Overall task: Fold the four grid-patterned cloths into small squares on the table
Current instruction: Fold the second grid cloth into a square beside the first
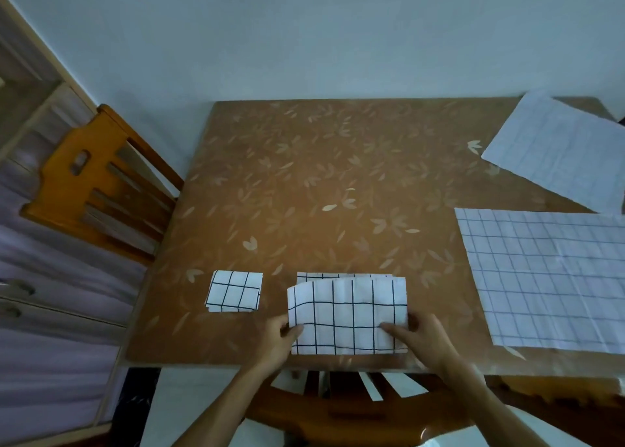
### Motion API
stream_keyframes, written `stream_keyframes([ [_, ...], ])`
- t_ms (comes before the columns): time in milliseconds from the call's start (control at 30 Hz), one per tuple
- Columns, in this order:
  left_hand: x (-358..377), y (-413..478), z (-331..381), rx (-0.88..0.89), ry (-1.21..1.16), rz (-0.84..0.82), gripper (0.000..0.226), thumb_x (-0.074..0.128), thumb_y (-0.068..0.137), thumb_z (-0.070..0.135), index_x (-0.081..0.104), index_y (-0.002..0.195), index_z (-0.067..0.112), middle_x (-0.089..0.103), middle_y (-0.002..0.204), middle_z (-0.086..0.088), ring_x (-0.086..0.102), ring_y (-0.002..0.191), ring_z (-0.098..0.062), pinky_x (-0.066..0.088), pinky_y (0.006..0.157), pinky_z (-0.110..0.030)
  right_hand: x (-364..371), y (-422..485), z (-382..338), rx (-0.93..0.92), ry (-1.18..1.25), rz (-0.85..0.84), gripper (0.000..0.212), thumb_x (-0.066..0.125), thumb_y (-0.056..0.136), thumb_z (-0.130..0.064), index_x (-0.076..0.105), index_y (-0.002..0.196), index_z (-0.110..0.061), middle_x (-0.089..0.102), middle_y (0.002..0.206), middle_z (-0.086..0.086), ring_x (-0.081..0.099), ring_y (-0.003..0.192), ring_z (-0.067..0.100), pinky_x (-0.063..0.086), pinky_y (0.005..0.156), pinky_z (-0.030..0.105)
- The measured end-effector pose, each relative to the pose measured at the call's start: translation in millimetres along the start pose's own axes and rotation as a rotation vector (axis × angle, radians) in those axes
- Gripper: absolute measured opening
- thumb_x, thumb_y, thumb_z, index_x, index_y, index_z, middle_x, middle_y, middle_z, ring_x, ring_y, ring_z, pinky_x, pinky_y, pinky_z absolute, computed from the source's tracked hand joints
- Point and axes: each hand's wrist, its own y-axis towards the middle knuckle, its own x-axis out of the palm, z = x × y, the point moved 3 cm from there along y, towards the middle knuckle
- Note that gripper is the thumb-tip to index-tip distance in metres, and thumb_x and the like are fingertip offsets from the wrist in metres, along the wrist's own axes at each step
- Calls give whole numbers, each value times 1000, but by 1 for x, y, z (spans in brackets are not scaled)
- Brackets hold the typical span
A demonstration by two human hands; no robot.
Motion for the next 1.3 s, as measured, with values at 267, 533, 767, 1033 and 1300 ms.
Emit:
stream_keyframes([
  [267,2,20,-24,-116,93,19,20,64,96,20,62,116,19,59,108,6,56,105,-12,56,87,-35,10,28,8,161,34,106,43,69,92,-25,51,129,-13,70,115,2,68,90,15,58,70,26],
  [533,6,28,-26,43,429,210,34,65,94,26,59,127,24,67,107,7,62,95,-7,53,80,-21,23,34,12,137,-120,180,52,59,95,-23,34,140,-14,59,122,11,61,107,33,56,83,44],
  [767,39,30,12,444,785,24,49,36,105,39,35,151,25,28,160,-2,26,147,-19,28,116,-31,47,39,3,-318,-646,297,52,61,88,-6,48,138,-9,41,152,17,48,133,35,46,104,46],
  [1033,71,43,-20,446,1063,-152,75,-8,96,66,-11,157,22,-17,165,-12,-12,153,-32,10,124,-52,109,49,17,-451,-940,-90,73,29,101,-51,14,158,-8,-2,166,11,11,154,27,14,121,44],
  [1300,69,45,-24,462,1093,-138,74,12,99,61,-8,158,23,-18,165,-10,-16,152,-29,4,123,-48,46,51,38,-289,-1057,-44,80,17,100,-66,13,159,-14,5,167,14,9,153,29,8,120,44],
])
